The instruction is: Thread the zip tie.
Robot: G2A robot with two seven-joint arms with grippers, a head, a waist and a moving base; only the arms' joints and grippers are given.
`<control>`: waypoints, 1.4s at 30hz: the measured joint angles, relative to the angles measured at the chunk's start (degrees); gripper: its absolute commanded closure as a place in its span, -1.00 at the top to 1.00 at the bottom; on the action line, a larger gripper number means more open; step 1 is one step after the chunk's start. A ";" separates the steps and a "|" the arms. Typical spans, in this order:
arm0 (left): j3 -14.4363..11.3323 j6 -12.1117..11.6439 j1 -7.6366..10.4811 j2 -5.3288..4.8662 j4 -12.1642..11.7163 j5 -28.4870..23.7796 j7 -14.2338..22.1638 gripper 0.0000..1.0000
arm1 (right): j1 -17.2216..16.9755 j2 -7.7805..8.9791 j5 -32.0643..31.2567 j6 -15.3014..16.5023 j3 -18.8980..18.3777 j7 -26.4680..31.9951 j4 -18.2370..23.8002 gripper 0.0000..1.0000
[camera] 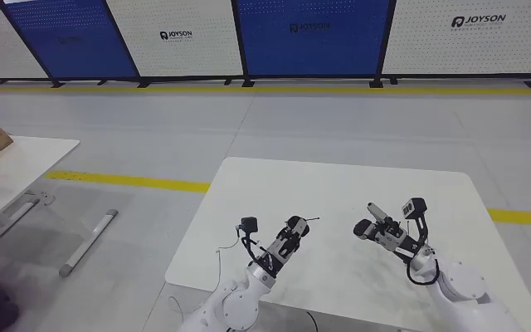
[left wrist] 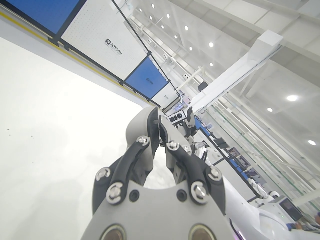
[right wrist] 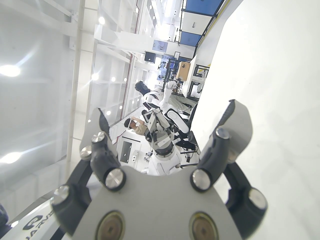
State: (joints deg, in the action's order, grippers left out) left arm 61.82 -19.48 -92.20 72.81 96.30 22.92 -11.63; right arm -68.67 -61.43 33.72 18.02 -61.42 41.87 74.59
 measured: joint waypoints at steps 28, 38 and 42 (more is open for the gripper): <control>-4.31 0.37 1.83 0.63 -1.99 -3.96 6.05 -1.00 | 0.00 0.00 0.00 0.00 0.00 0.00 0.00 1.00; -2.39 2.40 0.74 0.01 0.46 0.52 5.86 -1.00 | 0.00 0.00 0.00 0.00 0.00 0.00 0.00 1.00; -2.40 2.38 0.75 0.02 0.46 0.27 5.88 -1.00 | 0.00 0.00 0.00 0.00 0.00 0.00 0.00 1.00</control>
State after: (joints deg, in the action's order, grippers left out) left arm 59.42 -17.10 -91.45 72.83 96.75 23.19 -5.75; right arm -68.67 -61.43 33.72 18.02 -61.42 41.87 74.59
